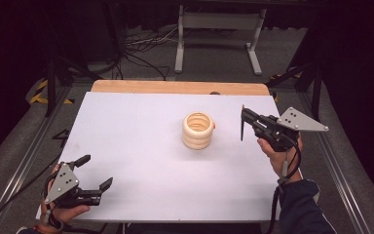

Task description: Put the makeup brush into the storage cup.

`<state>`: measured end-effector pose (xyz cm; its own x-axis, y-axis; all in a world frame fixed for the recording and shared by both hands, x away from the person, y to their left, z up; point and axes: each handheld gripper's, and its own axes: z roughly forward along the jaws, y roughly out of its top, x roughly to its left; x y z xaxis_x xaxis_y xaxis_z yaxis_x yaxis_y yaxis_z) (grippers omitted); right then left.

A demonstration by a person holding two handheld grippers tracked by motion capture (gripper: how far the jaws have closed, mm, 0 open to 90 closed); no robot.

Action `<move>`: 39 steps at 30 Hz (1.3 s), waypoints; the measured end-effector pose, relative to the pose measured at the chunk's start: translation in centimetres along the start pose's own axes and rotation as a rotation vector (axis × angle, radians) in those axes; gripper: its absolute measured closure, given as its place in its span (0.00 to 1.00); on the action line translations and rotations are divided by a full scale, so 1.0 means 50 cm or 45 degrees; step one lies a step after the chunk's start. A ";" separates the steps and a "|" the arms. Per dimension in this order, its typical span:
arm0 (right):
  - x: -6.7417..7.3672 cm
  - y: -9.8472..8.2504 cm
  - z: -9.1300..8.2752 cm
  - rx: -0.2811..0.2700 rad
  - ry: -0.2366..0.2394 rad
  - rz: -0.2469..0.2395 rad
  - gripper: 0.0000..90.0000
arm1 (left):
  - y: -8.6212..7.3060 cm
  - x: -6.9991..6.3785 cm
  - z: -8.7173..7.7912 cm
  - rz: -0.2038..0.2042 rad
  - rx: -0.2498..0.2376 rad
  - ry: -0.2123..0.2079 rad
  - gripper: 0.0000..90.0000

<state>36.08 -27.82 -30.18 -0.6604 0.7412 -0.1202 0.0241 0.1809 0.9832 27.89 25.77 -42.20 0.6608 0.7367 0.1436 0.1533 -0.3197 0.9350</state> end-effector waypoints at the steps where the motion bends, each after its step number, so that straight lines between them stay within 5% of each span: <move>1: -0.001 0.002 0.003 -0.011 -0.004 0.006 0.94 | 0.000 0.000 0.000 -0.001 -0.001 0.000 0.05; 25: 0.005 0.046 0.062 -0.118 -0.016 0.048 0.94 | -0.004 0.001 0.000 0.001 -0.002 -0.008 0.05; 39: 0.028 0.072 0.113 -0.151 0.033 0.054 0.94 | -0.004 0.000 0.000 0.002 -0.005 -0.017 0.05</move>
<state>39.49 -22.46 -27.57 -0.6797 0.7295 -0.0758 -0.0351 0.0709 0.9969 27.84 25.84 -42.37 0.6707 0.7283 0.1408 0.1493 -0.3185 0.9361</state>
